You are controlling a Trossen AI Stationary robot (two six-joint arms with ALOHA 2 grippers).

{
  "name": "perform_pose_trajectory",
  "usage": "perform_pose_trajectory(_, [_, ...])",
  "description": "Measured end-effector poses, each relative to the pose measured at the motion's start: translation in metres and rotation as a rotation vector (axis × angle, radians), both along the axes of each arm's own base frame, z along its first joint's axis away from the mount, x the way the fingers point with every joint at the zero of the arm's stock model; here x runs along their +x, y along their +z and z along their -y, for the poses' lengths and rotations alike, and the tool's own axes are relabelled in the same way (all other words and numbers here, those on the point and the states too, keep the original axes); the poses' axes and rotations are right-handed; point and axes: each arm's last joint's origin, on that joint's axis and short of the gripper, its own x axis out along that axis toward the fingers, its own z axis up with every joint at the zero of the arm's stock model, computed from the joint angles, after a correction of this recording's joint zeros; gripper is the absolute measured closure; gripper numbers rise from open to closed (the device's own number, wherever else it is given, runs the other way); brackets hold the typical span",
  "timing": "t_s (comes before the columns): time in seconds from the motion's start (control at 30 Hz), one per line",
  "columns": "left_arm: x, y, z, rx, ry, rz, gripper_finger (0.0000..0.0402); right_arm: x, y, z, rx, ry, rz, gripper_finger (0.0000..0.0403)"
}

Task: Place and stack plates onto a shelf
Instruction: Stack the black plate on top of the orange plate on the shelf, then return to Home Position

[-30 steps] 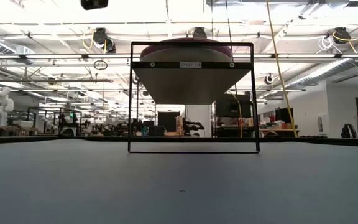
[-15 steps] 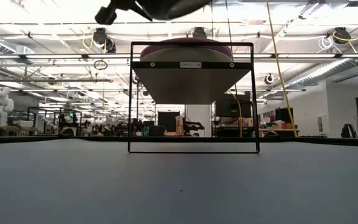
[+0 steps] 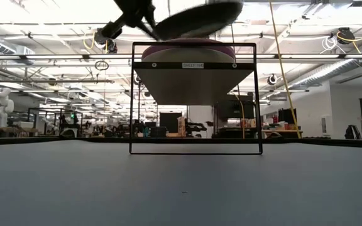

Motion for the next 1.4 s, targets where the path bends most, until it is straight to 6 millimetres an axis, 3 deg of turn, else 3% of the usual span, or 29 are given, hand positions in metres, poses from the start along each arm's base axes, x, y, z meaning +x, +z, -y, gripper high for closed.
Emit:
perform_pose_trajectory(0.27, [-0.008,-0.015,-0.001,-0.014,0.018,-0.172,0.0392,0.0,-0.011,0.0,0.002,0.018,0.023,0.0403])
perform_pose_trajectory(0.5, [-0.006,-0.017,-0.001,-0.01,0.04,-0.178,0.0391,0.0,-0.021,-0.001,0.006,0.029,0.024,0.0403])
perform_pose_trajectory(0.87, [0.002,-0.025,-0.002,-0.039,0.07,-0.182,0.0356,0.002,-0.031,-0.003,0.02,0.071,0.037,0.0403])
perform_pose_trajectory(1.2, [-0.006,-0.017,-0.003,-0.032,0.072,-0.17,0.0233,0.003,-0.041,-0.004,0.018,0.096,0.029,0.0403])
perform_pose_trajectory(1.4, [-0.027,0.014,0.009,0.108,-0.109,-0.079,0.0206,0.009,-0.058,-0.005,-0.017,0.129,0.049,0.0403])
